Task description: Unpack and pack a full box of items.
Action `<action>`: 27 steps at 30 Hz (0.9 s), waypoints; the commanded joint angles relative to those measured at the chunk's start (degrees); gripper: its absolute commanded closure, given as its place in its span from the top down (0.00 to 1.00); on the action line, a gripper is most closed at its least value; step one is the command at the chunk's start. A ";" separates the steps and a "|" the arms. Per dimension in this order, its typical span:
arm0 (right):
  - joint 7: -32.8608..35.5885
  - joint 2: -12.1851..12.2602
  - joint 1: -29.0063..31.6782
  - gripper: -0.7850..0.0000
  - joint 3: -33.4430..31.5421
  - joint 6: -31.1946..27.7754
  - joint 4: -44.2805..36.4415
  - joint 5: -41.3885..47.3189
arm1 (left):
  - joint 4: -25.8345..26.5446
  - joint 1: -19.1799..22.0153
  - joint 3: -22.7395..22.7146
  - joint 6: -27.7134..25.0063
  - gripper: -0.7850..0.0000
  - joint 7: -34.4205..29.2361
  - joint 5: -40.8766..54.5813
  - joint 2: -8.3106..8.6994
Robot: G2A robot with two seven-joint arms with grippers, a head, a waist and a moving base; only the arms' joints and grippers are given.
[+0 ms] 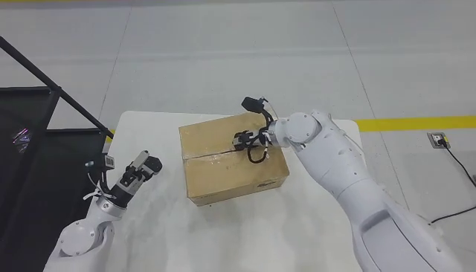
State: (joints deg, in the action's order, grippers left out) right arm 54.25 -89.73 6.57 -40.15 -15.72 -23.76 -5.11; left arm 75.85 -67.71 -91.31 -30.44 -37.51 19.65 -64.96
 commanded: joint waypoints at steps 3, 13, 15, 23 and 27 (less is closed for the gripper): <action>0.79 2.06 1.20 0.00 -1.79 1.68 -3.12 -1.40 | -0.02 0.22 0.02 -0.02 1.00 -0.16 0.07 0.07; 1.05 8.94 9.15 0.00 -9.84 9.17 -19.30 -6.76 | 0.03 1.01 -0.50 0.27 1.00 -0.61 0.02 0.38; 1.15 10.52 11.69 0.00 -12.45 11.10 -23.80 -8.04 | 0.15 1.04 -0.51 0.26 1.00 -0.70 0.04 0.43; 3.38 15.83 23.50 0.00 -23.81 17.03 -41.12 -11.63 | 0.14 1.04 -0.44 0.14 1.00 -1.00 0.29 0.57; 1.64 17.49 28.97 0.00 -29.53 15.87 -47.02 -10.72 | 0.79 0.86 -1.38 -0.50 1.00 -0.65 0.95 0.73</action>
State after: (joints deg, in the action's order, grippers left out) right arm 56.56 -72.53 34.37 -68.36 0.80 -69.63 -16.10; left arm 76.45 -66.75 -92.42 -30.73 -38.32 20.41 -64.26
